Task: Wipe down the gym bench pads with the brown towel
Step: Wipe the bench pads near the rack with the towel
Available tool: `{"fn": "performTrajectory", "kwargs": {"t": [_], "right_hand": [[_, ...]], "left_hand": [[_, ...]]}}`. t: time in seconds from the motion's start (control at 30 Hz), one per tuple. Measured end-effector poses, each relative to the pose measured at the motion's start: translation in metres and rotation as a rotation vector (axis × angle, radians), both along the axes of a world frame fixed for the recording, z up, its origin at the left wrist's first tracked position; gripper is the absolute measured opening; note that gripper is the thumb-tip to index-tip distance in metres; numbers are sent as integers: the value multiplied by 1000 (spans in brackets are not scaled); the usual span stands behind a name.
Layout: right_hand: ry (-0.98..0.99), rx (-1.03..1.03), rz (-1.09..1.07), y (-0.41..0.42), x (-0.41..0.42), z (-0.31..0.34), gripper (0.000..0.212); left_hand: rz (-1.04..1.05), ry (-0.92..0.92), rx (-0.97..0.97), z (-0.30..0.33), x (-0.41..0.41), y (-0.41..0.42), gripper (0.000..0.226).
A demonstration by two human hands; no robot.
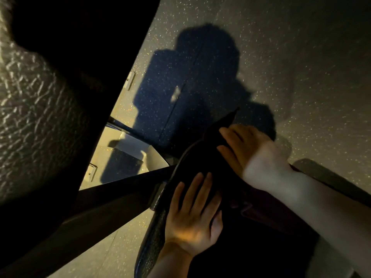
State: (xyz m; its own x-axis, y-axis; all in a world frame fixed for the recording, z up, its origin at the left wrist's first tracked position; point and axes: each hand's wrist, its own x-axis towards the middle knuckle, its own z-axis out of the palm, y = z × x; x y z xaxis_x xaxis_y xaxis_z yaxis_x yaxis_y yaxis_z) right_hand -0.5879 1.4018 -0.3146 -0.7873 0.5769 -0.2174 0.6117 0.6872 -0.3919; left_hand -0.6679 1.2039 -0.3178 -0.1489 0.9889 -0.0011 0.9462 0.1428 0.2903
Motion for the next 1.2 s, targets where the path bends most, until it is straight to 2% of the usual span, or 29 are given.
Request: {"fn": "performTrajectory", "kwargs": {"t": [0.2,0.3,0.37,0.47,0.53,0.6,0.7,0.8,0.87,0.97,1.2], "right_hand": [[-22,62,342,-11,-49,-3,43],[-18,73,339,-20,-52,-4,46],[4,115,314,-30,-49,-2,48],[-35,53,373,-51,-51,5,48],[-105,43,442,-69,-51,11,49],[-159,17,542,-81,-48,12,51],[-185,-48,595,-74,-41,17,54],[-286,-19,507,-54,-38,24,67],[-367,-29,247,-39,-27,26,68],[-380,-123,-86,-18,6,25,68],[-352,-74,-283,-56,130,19,65]], "left_hand": [[36,-47,-37,5,-2,6,36],[138,-186,47,10,-5,-14,38],[250,-273,8,21,-6,-37,49],[372,-255,-216,42,-3,-74,66],[341,-212,-204,55,-2,-83,66],[344,-217,-162,62,-6,-79,51],[379,-232,-144,73,-6,-57,54],[351,-278,-187,76,-5,-39,57],[335,-321,-188,73,-4,-30,60],[306,-341,-172,70,3,-11,55],[61,-214,-177,71,37,40,47]]}}
